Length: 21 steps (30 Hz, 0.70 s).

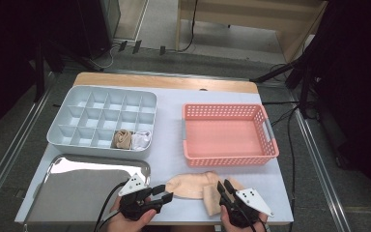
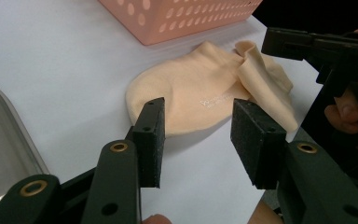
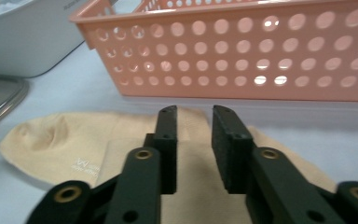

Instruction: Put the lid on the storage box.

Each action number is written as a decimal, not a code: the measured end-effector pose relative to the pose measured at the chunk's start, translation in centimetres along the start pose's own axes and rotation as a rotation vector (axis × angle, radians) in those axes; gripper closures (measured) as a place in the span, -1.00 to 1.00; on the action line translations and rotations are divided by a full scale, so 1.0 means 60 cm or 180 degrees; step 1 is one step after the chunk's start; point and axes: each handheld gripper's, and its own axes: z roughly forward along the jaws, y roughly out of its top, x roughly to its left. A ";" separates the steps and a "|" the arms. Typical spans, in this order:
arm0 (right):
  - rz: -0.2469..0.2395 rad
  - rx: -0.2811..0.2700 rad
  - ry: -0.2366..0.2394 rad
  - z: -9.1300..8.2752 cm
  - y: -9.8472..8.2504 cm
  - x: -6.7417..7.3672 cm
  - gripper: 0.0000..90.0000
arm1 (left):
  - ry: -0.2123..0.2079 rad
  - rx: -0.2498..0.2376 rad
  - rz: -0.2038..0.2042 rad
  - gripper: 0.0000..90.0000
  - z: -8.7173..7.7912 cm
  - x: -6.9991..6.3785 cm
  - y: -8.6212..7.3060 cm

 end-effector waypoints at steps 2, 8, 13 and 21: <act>0.0045 -0.0053 0.0099 -0.013 0.001 -0.008 0.56 | 0.0014 0.0005 0.0004 0.25 -0.002 0.002 -0.001; -0.0009 0.0067 0.0207 -0.066 -0.026 -0.027 0.52 | 0.0021 0.0017 -0.0015 0.27 0.003 0.000 -0.005; -0.0102 0.0285 0.0208 -0.073 -0.059 -0.031 0.27 | -0.0009 0.0011 0.0041 0.27 0.008 -0.014 -0.002; -0.0492 0.0341 -0.0110 -0.065 -0.075 -0.030 0.93 | -0.0111 0.0097 0.0155 0.27 0.028 -0.036 0.000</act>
